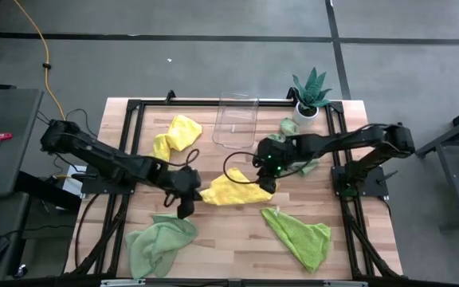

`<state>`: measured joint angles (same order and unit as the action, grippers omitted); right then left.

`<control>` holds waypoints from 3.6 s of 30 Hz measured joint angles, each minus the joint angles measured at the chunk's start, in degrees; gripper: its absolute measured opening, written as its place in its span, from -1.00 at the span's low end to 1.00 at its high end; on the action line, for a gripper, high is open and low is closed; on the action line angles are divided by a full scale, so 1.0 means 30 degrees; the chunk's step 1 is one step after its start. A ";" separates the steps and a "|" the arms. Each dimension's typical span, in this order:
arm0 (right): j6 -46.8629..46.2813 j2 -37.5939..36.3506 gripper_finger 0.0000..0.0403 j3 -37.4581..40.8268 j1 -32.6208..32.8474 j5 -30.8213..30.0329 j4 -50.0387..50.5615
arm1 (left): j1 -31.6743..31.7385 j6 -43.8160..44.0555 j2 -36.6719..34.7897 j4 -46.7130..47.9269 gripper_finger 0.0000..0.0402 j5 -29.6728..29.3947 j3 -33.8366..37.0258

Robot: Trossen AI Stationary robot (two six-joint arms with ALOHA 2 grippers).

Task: Fold microfiber towels
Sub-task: Fold the right yellow towel

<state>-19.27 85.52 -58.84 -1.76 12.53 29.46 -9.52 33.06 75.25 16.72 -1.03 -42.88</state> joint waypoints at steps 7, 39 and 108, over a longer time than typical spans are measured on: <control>-0.0057 0.0029 -0.14 0.3756 0.0015 -0.3080 -0.7116 | 0.0000 0.2591 0.1619 -0.0425 -1.00 0.1131 0.0389; -0.3510 0.6650 -0.94 0.1875 0.0382 -0.5479 -1.1338 | 0.0616 0.3703 0.1454 -0.2060 -1.00 0.2826 0.0345; -0.5267 -0.8444 -1.00 0.1846 -0.0094 -0.4359 -0.4438 | 0.7009 0.1830 -1.0290 0.0617 -1.00 0.2700 0.0347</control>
<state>-35.07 60.18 -53.30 -2.04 -0.55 16.15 11.51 38.55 44.38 18.57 7.07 -41.84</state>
